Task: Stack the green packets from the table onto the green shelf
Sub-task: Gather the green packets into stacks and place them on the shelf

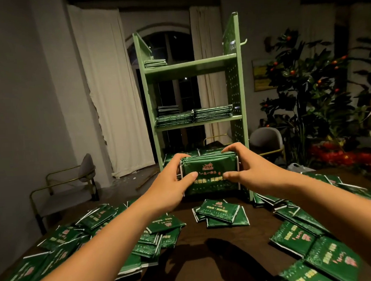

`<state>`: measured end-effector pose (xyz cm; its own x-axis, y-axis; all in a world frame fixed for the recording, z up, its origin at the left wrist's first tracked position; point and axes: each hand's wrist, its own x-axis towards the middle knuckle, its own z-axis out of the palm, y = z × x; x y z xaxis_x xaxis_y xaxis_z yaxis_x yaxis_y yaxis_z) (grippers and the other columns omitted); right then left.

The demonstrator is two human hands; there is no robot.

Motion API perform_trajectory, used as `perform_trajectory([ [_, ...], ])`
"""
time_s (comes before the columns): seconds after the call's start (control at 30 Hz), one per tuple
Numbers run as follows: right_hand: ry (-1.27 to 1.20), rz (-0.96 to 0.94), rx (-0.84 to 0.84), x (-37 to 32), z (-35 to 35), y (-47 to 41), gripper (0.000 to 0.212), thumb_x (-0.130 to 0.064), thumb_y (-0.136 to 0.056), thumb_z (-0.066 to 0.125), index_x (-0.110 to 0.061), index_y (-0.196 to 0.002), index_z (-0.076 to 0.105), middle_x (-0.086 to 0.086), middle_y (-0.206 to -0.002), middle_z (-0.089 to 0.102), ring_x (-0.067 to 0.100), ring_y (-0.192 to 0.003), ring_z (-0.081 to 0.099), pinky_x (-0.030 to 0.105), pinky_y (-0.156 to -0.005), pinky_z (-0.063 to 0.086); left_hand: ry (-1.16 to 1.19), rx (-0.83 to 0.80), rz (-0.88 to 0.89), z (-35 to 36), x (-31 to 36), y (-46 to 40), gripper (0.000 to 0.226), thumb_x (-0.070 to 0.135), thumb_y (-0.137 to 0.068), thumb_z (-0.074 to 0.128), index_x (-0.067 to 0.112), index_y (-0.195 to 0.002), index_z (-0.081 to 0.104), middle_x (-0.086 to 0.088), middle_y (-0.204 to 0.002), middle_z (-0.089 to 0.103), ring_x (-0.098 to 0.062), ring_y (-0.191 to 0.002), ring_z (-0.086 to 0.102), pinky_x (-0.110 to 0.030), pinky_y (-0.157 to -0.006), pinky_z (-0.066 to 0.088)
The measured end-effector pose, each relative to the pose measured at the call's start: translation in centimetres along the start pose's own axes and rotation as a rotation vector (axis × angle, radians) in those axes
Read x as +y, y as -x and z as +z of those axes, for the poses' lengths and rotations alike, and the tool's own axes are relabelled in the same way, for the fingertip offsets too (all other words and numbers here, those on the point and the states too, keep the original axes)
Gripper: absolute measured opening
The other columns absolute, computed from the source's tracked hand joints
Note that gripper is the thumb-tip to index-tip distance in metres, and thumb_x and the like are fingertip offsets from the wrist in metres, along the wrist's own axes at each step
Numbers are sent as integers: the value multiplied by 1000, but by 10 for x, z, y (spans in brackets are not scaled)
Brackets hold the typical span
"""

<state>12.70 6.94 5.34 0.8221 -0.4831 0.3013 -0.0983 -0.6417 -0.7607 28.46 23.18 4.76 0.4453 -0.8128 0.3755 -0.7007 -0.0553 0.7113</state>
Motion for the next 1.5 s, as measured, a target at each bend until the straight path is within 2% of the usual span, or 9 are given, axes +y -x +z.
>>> perform_trajectory([
  [0.27, -243, 36, 37, -20, -23, -15, 35, -18, -90, 73, -35, -114, 54, 9, -107, 72, 44, -108, 64, 62, -91, 52, 359, 145, -45, -13, 23, -28, 31, 27, -96, 68, 29, -123, 52, -3, -116, 73, -16, -100, 73, -43, -96, 56],
  [0.37, -340, 33, 44, -29, -30, -23, 32, -10, -93, 69, -26, -116, 53, 8, -110, 72, 27, -99, 71, 44, -84, 60, 543, 205, -123, -14, 32, -43, 31, 25, -92, 72, 12, -117, 59, -8, -106, 75, -20, -97, 73, -42, -96, 57],
  [0.63, -772, 81, 131, -57, -15, -32, 32, -13, -94, 68, -2, -121, 54, 18, -116, 68, 28, -98, 73, 44, -77, 62, 946, 247, -231, 0, 57, -70, 22, 16, -95, 66, 2, -112, 68, -11, -89, 76, -19, -75, 73, -32, -67, 61],
  [0.77, 29, -211, 344, -52, -23, -24, 35, -39, -100, 54, -15, -126, 50, 2, -120, 60, 16, -102, 62, 40, -88, 53, 894, 283, -284, -9, 62, -87, 22, 12, -93, 65, -1, -110, 66, -15, -93, 77, -27, -81, 73, -47, -84, 61],
  [0.9, 921, -811, 452, -42, -36, -30, 58, -16, -79, 70, -12, -132, 49, 6, -133, 53, 26, -120, 51, 39, -97, 48, 839, 224, -312, -18, 66, -97, 16, 10, -89, 68, 2, -102, 66, -13, -80, 72, -29, -77, 70, -42, -75, 61],
  [1.03, 964, -871, 520, -45, -39, -48, 52, -6, -72, 77, -6, -122, 59, 10, -119, 63, 31, -106, 60, 45, -79, 56, 818, 128, -331, -21, 71, -108, 21, 12, -88, 68, 4, -107, 68, -17, -95, 71, -33, -91, 70, -48, -90, 60],
  [1.2, 945, -959, 550, -48, -44, -65, 41, -10, -78, 73, -4, -116, 64, 10, -110, 66, 28, -94, 63, 35, -65, 59, 805, 110, -315, -31, 66, -124, 27, 22, -93, 67, 7, -115, 67, -18, -108, 71, -31, -99, 70, -39, -79, 60],
  [1.33, 792, -854, 643, -49, -62, -89, 28, -18, -85, 64, -13, -111, 57, 3, -104, 61, 22, -89, 57, 42, -58, 56, 316, 352, -160, -47, 55, -137, 29, 29, -106, 39, 9, -117, 58, -16, -100, 71, -27, -81, 69, -41, -73, 60],
  [1.5, 835, -701, 700, -50, -79, -123, 34, -14, -83, 73, -16, -113, 56, 3, -109, 60, 24, -94, 57, 47, -62, 57, -733, 265, 147, -69, 29, -154, 38, 15, -101, 38, 9, -136, 51, -11, -133, 58, -29, -122, 53, -45, -104, 46],
])
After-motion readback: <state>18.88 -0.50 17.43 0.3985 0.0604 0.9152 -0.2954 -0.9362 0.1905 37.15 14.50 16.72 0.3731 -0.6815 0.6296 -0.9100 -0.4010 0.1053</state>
